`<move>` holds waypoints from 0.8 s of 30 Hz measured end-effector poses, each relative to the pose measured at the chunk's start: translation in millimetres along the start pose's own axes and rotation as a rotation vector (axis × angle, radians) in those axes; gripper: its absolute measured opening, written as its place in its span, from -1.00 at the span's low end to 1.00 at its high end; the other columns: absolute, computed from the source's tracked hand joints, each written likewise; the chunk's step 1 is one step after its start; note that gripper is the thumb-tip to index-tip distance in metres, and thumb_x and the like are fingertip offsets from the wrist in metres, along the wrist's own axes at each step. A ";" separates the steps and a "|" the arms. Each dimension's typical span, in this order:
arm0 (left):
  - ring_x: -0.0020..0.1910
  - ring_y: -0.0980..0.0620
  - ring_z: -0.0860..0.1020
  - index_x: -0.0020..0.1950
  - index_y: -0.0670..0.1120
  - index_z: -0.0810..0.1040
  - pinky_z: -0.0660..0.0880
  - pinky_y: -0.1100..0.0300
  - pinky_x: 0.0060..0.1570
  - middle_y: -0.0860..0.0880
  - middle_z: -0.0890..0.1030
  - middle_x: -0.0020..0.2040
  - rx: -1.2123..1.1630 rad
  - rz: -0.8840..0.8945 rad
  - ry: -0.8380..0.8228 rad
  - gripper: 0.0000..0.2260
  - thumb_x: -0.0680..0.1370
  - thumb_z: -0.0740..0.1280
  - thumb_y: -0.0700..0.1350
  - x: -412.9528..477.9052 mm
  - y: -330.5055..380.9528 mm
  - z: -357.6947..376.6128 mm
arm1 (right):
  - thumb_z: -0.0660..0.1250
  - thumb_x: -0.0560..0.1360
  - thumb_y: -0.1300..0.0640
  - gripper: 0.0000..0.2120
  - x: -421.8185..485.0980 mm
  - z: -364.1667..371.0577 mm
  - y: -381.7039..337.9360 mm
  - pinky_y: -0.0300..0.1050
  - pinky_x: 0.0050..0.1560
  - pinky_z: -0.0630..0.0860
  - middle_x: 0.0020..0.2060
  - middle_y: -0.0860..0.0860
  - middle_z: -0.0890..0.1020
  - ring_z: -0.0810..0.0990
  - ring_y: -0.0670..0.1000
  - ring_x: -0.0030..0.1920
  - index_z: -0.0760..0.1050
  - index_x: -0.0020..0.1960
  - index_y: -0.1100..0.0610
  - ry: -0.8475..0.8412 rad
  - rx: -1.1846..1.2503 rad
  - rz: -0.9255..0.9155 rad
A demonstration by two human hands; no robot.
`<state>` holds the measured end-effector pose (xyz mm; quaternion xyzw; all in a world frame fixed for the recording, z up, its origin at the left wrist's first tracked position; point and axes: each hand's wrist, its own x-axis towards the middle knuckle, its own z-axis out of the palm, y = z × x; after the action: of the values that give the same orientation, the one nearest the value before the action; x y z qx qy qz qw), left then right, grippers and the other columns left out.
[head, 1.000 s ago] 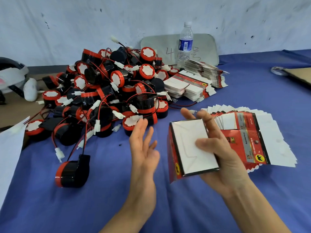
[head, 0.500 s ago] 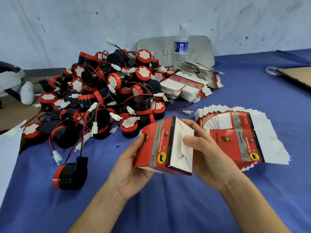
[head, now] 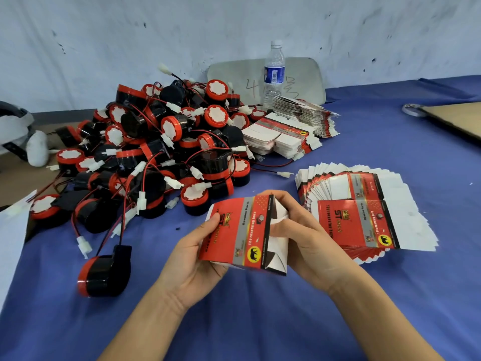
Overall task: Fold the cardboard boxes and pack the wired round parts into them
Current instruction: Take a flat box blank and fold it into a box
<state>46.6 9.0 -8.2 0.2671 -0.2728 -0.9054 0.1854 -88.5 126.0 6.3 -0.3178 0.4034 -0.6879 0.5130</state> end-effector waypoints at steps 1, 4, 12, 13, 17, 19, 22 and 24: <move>-0.19 -0.06 0.70 -0.12 -0.23 0.72 0.61 0.15 -0.37 -0.20 0.70 -0.05 -0.003 -0.007 -0.004 -0.76 0.31 0.42 -0.12 -0.8 0.5 0.2 | 0.21 0.33 0.36 -0.61 -0.3 -0.3 -0.4 -0.12 -0.20 0.57 -0.15 0.05 0.61 0.59 0.02 -0.20 0.47 0.10 0.06 -0.023 0.014 -0.006; -0.18 -0.07 0.70 -0.07 -0.25 0.71 0.62 0.12 -0.35 -0.21 0.70 -0.05 -0.033 -0.015 -0.034 -0.53 0.08 0.68 -0.15 -0.6 2.0 0.0 | 0.15 0.30 0.39 -0.52 -1.5 -0.4 -1.2 -0.12 -0.19 0.57 -0.07 0.06 0.58 0.57 0.02 -0.14 0.43 0.17 0.07 -0.067 0.028 -0.040; -0.17 -0.06 0.70 -0.10 -0.23 0.72 0.65 -0.06 -0.17 -0.19 0.69 -0.02 -0.032 -0.044 -0.007 -0.69 0.22 0.53 -0.13 6.9 -1.8 -4.8 | 0.16 0.32 0.35 -0.59 -3.6 7.1 4.6 -0.14 -0.16 0.57 -0.12 -0.11 0.59 0.56 -0.07 -0.15 0.47 0.08 0.03 0.127 -0.337 -0.228; -0.19 -0.05 0.70 -0.11 -0.24 0.72 0.66 0.03 -0.26 -0.19 0.70 -0.04 -0.028 -0.052 0.005 -0.73 0.27 0.46 -0.12 6.6 -3.1 -4.2 | 0.16 0.32 0.34 -0.61 -4.0 7.5 5.5 -0.15 -0.18 0.56 -0.16 -0.11 0.59 0.56 -0.09 -0.17 0.47 0.07 0.03 0.145 -0.372 -0.233; -0.26 -0.03 0.70 -0.14 -0.24 0.72 0.59 0.20 -0.43 -0.16 0.70 -0.13 -0.041 -0.057 0.006 -0.77 0.34 0.41 -0.12 7.3 -4.2 -4.5 | 0.16 0.31 0.32 -0.60 -4.5 8.2 5.9 -0.13 -0.15 0.56 -0.18 -0.09 0.60 0.56 -0.08 -0.15 0.48 0.06 -0.01 0.149 -0.386 -0.240; -0.28 -0.03 0.69 -0.12 -0.26 0.71 0.59 0.19 -0.43 -0.16 0.70 -0.14 -0.079 -0.060 -0.027 -0.70 0.23 0.58 -0.15 7.1 -3.2 -3.4 | 0.15 0.31 0.31 -0.57 -4.7 7.9 5.4 -0.13 -0.10 0.55 -0.12 -0.10 0.61 0.55 -0.05 -0.08 0.50 0.07 -0.06 0.121 -0.345 -0.240; -0.21 -0.04 0.70 -0.05 -0.26 0.70 0.63 0.13 -0.32 -0.16 0.70 -0.11 -0.112 -0.039 -0.102 -0.40 -0.05 0.72 -0.20 8.9 -3.0 -6.2 | 0.09 0.28 0.28 -0.54 -3.7 7.9 5.8 -0.23 -0.16 0.51 -0.04 -0.08 0.61 0.54 -0.06 -0.05 0.55 0.03 -0.08 0.062 -0.183 -0.217; -0.24 -0.01 0.70 -0.10 -0.24 0.71 0.64 0.12 -0.28 -0.12 0.71 -0.21 -0.119 -0.017 -0.141 -0.45 -0.05 0.72 -0.20 8.9 -2.7 -8.2 | 0.08 0.29 0.27 -0.56 -2.5 7.6 4.8 -0.27 -0.23 0.50 -0.01 -0.05 0.62 0.56 -0.07 -0.09 0.58 0.00 -0.04 0.052 -0.064 -0.214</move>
<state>43.9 3.6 -19.1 0.1935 -0.2289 -0.9381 0.1735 -79.2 125.9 5.5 -0.3572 0.4020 -0.7337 0.4153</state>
